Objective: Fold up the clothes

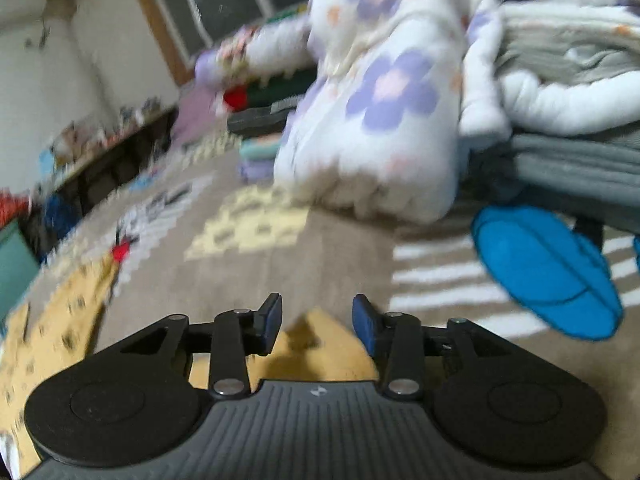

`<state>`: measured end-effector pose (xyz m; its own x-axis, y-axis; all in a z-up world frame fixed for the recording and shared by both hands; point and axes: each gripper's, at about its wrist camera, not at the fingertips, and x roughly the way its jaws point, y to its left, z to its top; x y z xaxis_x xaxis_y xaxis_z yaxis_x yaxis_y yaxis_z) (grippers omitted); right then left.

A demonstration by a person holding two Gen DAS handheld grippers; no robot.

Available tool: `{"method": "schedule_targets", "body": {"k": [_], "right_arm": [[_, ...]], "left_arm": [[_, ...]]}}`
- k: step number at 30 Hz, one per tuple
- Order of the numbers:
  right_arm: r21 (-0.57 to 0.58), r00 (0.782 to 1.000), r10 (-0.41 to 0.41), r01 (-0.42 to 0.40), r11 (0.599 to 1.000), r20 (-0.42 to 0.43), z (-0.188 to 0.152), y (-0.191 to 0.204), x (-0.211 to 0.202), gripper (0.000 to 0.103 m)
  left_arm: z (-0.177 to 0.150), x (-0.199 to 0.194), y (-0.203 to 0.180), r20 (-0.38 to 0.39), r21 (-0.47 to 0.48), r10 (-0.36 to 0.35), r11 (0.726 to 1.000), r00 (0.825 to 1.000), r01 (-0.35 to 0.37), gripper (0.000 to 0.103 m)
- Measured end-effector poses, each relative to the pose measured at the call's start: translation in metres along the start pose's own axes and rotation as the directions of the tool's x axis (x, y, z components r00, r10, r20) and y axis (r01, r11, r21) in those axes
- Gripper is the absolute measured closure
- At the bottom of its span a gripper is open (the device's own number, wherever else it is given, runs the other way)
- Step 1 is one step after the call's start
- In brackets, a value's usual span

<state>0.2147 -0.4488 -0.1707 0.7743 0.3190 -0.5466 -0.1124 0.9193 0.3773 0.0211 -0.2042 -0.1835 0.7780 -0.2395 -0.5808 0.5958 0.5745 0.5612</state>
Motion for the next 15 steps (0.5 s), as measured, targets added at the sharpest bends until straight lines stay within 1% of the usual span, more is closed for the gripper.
{"method": "schedule_targets", "body": {"k": [1,2,3,5,6,8,9,10,12,15], "right_arm": [[-0.006,1.000,0.004,-0.004,1.000,-0.012,-0.001,0.001,0.002,0.086],[-0.011,1.000,0.009,-0.009,1.000,-0.017,-0.001,0.002,0.002,0.091],[-0.009,1.000,0.008,-0.008,1.000,0.005,-0.001,0.002,-0.001,0.093],[0.014,0.991,0.025,-0.027,1.000,0.133,0.002,0.001,-0.017,0.094],[0.018,0.985,0.007,-0.010,1.000,0.171,0.003,0.001,-0.022,0.096],[0.031,0.971,-0.027,0.020,0.999,0.236,0.004,-0.002,-0.029,0.095],[0.076,0.982,-0.022,0.008,0.997,0.186,0.001,-0.011,-0.022,0.095],[0.108,0.988,-0.046,0.030,0.994,0.147,-0.002,-0.016,-0.016,0.091],[0.108,0.984,-0.109,0.094,0.990,0.138,-0.004,-0.016,-0.015,0.091],[0.148,0.975,-0.119,0.091,0.985,0.188,-0.004,-0.019,-0.026,0.089]], "left_arm": [[0.000,0.000,0.000,0.000,-0.003,-0.002,1.000,1.000,0.002,0.102],[0.000,0.001,0.000,0.001,-0.004,-0.003,1.000,1.000,0.003,0.102],[0.000,0.001,0.000,0.003,-0.004,-0.003,1.000,1.000,0.003,0.102],[-0.001,0.000,0.000,0.006,-0.006,-0.004,1.000,1.000,0.004,0.102],[-0.002,0.000,0.000,0.007,-0.008,-0.005,1.000,1.000,0.005,0.102],[-0.002,0.000,0.001,0.008,-0.013,-0.008,1.000,1.000,0.008,0.102],[-0.002,0.000,0.001,0.007,-0.015,-0.009,1.000,1.000,0.009,0.102],[-0.001,0.000,0.001,0.007,-0.016,-0.010,1.000,1.000,0.010,0.102],[-0.001,0.000,0.001,0.006,-0.020,-0.011,1.000,1.000,0.011,0.102],[-0.002,0.000,0.001,0.008,-0.017,-0.010,1.000,1.000,0.010,0.102]]}}
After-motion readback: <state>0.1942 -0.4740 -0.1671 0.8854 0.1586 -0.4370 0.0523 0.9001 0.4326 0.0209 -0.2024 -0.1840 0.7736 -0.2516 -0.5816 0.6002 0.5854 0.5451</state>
